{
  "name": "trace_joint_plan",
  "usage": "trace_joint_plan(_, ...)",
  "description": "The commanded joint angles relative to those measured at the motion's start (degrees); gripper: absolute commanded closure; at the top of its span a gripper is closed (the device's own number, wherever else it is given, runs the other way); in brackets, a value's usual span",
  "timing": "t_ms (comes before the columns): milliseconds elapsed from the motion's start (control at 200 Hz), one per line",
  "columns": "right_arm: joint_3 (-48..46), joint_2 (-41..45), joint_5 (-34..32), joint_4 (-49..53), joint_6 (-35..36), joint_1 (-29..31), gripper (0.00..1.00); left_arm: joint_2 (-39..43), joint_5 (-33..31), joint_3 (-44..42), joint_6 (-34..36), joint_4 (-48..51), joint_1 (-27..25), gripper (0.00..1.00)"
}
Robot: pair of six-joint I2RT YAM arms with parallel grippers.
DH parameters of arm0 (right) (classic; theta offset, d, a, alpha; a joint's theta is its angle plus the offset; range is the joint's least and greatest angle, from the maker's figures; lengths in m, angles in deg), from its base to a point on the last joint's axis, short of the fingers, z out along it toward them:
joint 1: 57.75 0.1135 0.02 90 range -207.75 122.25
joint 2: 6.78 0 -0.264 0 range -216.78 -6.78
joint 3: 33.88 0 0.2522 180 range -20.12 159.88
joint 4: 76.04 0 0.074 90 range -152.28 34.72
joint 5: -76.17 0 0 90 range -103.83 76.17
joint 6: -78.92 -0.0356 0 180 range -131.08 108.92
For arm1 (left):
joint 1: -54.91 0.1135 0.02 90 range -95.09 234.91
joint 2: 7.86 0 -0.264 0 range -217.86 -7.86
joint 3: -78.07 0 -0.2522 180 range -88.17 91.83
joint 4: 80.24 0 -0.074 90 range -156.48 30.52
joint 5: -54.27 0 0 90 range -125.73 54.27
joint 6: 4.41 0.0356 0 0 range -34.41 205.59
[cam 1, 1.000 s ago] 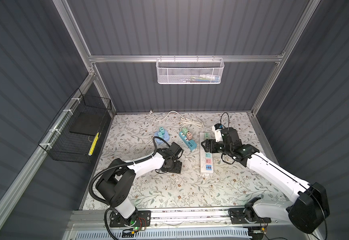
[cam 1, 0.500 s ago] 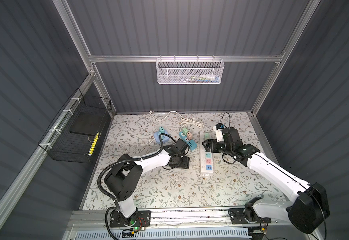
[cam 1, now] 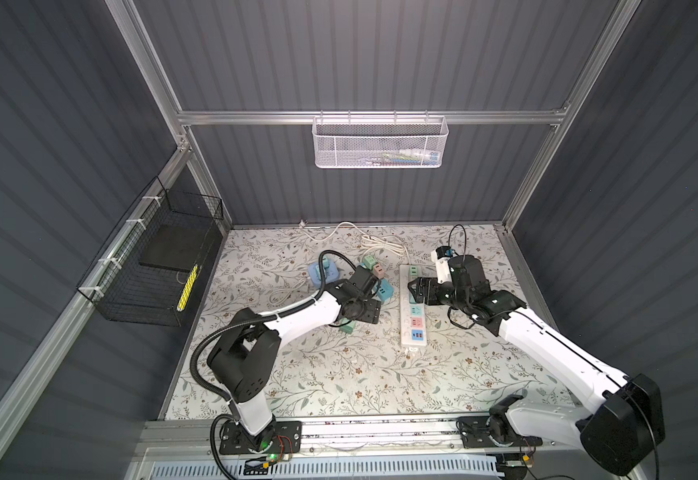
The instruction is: Insert the plug
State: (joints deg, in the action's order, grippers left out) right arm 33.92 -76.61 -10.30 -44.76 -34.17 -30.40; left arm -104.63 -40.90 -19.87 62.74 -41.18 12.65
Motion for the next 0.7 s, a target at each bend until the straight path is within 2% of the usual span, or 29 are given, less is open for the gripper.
trace_joint_plan(0,-0.9,-0.6,-4.3,-0.8,-0.8,-0.3,0.14,3.2,-1.6,-2.8,3.2,4.4,4.4,0.15)
trace_joint_plan(150,-1.3,-0.8,-10.3,-2.0,-2.6,-0.5,0.01,3.4,1.1,-3.2,8.0,9.8,6.1,0.15)
trace_joint_plan(265,0.0,-1.7,-7.2,-0.7,-4.5,-2.2,0.01,0.1,3.9,-1.0,13.0,15.4,6.0,0.19)
trace_joint_plan(390,-0.3,-2.1,-2.2,-1.8,-4.3,-3.4,0.02,-2.5,5.5,0.1,14.9,17.5,6.1,0.25)
trace_joint_plan(560,-0.3,-2.0,-1.3,-1.4,-3.9,-3.4,0.04,-4.0,9.4,1.2,15.7,17.1,5.9,0.27)
trace_joint_plan(695,-0.3,-2.0,-1.6,-1.0,-3.5,-3.4,0.05,-6.4,9.2,2.2,15.6,16.8,5.8,0.28)
